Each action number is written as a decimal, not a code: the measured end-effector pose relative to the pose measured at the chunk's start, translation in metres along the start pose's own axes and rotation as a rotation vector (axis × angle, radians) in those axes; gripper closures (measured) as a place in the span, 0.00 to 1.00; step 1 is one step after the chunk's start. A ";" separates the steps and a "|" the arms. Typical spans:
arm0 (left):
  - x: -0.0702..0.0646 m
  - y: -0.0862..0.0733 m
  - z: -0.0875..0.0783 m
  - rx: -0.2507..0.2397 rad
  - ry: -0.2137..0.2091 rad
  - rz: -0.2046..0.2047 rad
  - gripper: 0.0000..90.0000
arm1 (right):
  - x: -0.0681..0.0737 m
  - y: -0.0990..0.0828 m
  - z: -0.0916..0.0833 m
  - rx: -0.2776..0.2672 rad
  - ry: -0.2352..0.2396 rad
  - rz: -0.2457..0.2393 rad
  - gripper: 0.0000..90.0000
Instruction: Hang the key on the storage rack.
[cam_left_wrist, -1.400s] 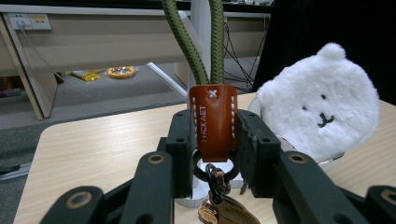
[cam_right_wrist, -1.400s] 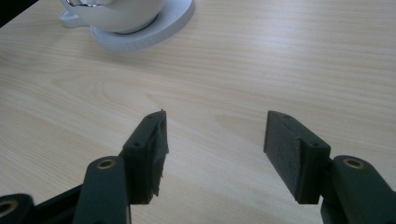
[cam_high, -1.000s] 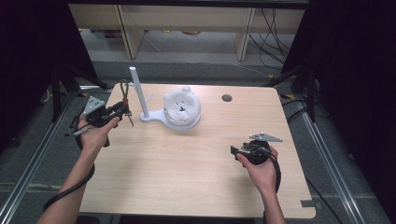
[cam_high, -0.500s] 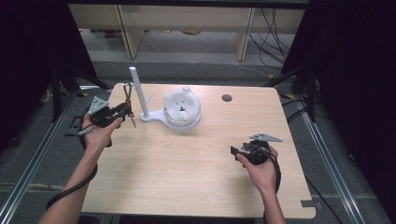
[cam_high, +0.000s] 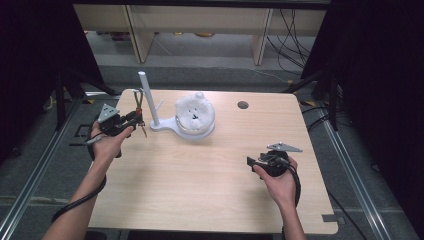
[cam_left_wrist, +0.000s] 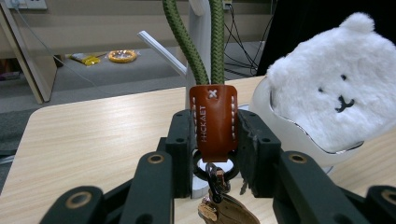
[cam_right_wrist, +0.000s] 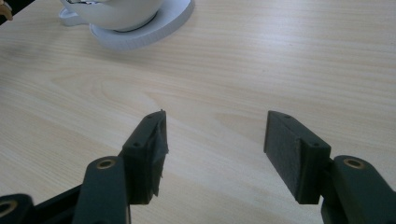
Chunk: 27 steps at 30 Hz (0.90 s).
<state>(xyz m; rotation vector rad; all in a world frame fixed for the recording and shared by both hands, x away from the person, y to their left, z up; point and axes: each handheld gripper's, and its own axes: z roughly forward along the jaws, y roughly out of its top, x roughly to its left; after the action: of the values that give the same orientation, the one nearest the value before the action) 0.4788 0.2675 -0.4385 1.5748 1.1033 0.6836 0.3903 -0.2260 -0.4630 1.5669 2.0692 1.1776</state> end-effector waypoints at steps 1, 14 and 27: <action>0.000 0.000 0.001 -0.002 0.000 0.000 0.75 | 0.000 0.000 0.000 -0.003 0.002 0.003 0.45; -0.003 -0.001 0.012 0.019 -0.002 0.006 0.75 | 0.000 0.000 0.000 0.001 0.000 0.002 0.45; -0.003 -0.003 0.021 0.030 0.011 0.024 0.74 | 0.000 0.000 0.001 -0.004 0.007 0.004 0.45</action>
<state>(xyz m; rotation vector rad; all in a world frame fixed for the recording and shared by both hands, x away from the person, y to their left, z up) 0.4947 0.2558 -0.4473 1.6137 1.1086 0.6963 0.3906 -0.2255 -0.4637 1.5674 2.0679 1.1897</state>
